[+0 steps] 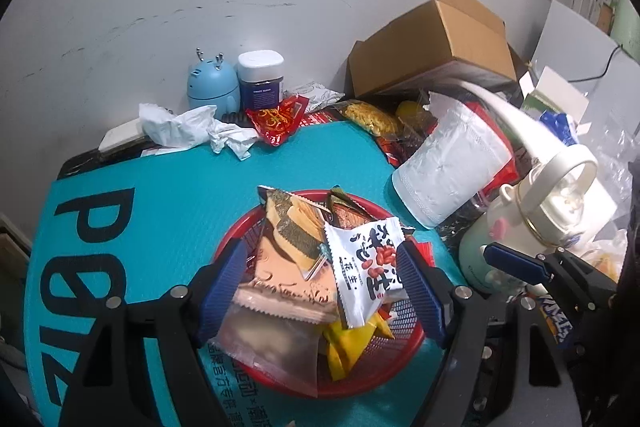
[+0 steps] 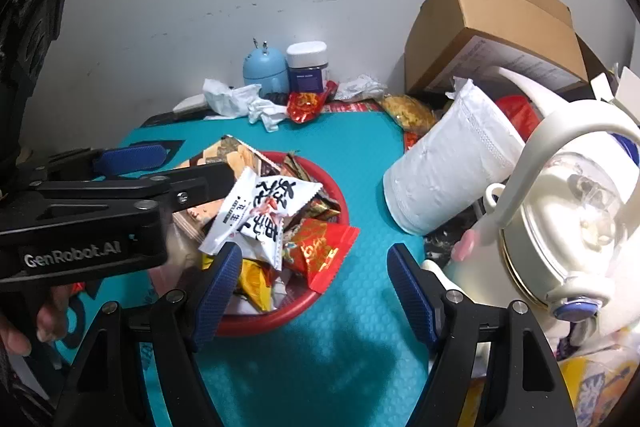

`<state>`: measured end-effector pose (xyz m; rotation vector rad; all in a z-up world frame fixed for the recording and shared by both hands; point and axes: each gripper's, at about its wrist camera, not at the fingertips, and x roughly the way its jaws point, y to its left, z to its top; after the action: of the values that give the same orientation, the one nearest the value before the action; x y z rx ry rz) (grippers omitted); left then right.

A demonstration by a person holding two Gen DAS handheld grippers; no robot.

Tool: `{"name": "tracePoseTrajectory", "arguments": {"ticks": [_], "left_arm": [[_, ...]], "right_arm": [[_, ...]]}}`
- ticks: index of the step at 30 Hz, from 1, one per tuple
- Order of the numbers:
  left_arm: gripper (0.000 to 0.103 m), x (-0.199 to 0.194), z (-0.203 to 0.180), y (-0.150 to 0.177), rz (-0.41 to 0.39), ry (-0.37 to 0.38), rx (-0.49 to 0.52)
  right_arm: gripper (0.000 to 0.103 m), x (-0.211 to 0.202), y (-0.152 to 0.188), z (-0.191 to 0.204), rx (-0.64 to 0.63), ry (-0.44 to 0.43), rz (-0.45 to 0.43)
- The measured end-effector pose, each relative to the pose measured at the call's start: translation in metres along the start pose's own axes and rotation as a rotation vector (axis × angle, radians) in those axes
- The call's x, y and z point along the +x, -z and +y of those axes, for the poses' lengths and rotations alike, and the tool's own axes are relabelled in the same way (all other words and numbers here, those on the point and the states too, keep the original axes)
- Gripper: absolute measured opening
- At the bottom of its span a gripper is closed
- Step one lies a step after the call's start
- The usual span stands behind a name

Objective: Organize snacks
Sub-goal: 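Move both open grippers back toward the lollipop and remaining red candy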

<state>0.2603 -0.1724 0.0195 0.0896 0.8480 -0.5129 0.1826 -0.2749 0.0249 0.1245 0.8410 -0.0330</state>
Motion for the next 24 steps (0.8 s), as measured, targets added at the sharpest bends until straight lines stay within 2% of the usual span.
{"name": "tracePoseTrajectory", "arguments": {"ticks": [3,13,24], "left_arm": [[0.076,-0.015,0.004,0.005,-0.029,-0.014,-0.013],[0.076,-0.078,0.016,0.032,-0.098,-0.13,-0.044],[0.076,-0.147,0.023,0.063,-0.171,-0.199,-0.086]], "right_arm": [[0.076,-0.008,0.0,0.006,-0.011,-0.005,-0.013],[0.076,-0.041,0.001,0.035,-0.066,-0.059,-0.061],[0.076,-0.083,0.009,0.071,-0.142,-0.14,-0.141]]}}
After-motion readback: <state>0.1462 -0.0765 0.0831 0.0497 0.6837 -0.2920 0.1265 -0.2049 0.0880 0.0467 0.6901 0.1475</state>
